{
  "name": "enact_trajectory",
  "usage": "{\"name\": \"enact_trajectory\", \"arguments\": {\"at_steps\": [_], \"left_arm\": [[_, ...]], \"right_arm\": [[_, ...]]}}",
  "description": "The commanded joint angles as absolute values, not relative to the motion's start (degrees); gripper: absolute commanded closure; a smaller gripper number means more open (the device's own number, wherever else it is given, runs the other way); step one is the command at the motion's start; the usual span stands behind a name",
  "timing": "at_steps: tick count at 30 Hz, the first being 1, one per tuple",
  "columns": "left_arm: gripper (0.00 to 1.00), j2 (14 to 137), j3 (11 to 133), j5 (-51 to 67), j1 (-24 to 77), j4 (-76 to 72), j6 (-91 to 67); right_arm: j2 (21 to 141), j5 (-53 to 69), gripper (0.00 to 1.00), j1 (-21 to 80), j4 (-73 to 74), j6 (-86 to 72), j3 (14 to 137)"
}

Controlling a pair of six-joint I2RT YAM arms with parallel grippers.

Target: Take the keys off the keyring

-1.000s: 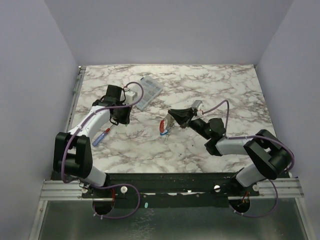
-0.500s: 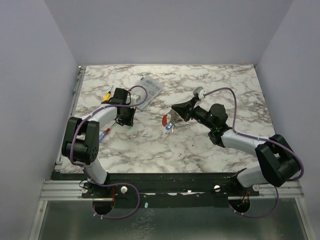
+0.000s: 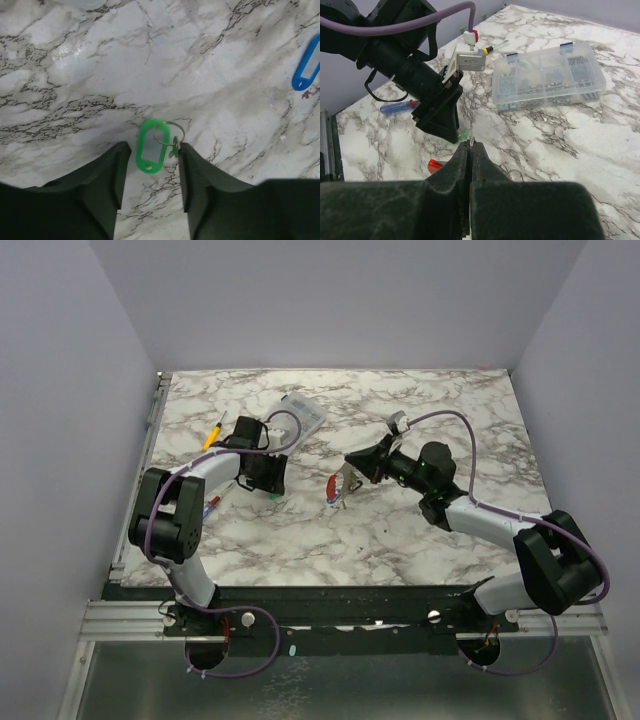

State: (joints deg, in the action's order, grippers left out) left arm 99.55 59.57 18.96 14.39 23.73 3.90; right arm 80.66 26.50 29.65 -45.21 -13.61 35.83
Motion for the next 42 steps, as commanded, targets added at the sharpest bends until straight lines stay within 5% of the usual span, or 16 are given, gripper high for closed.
{"name": "enact_trajectory", "arguments": {"at_steps": [1, 9, 19, 35, 38, 42], "left_arm": [[0.41, 99.0, 60.7, 21.1, 14.6, 25.0, 5.1], [0.01, 88.5, 62.4, 35.3, 14.6, 26.3, 8.7], [0.01, 77.2, 52.7, 41.3, 21.8, 6.8, 1.1], [0.01, 84.7, 38.7, 43.2, 25.7, -38.0, -8.3], [0.11, 86.7, 38.2, 40.2, 26.5, -41.8, -7.6], [0.37, 88.0, 38.8, 38.4, 26.8, -44.7, -8.4]], "right_arm": [[79.2, 28.3, 0.99, 29.2, -45.4, -15.0, 37.7], [79.5, 28.0, 0.99, 29.0, -45.1, -16.2, 38.0], [80.4, 28.1, 1.0, 29.0, -45.7, -19.0, 38.5], [83.0, 26.6, 0.99, 28.0, -43.9, -29.0, 41.7], [83.2, 26.6, 1.0, 27.5, -44.0, -31.7, 42.1], [83.1, 27.8, 0.99, 27.1, -44.6, -33.5, 42.1]]}}
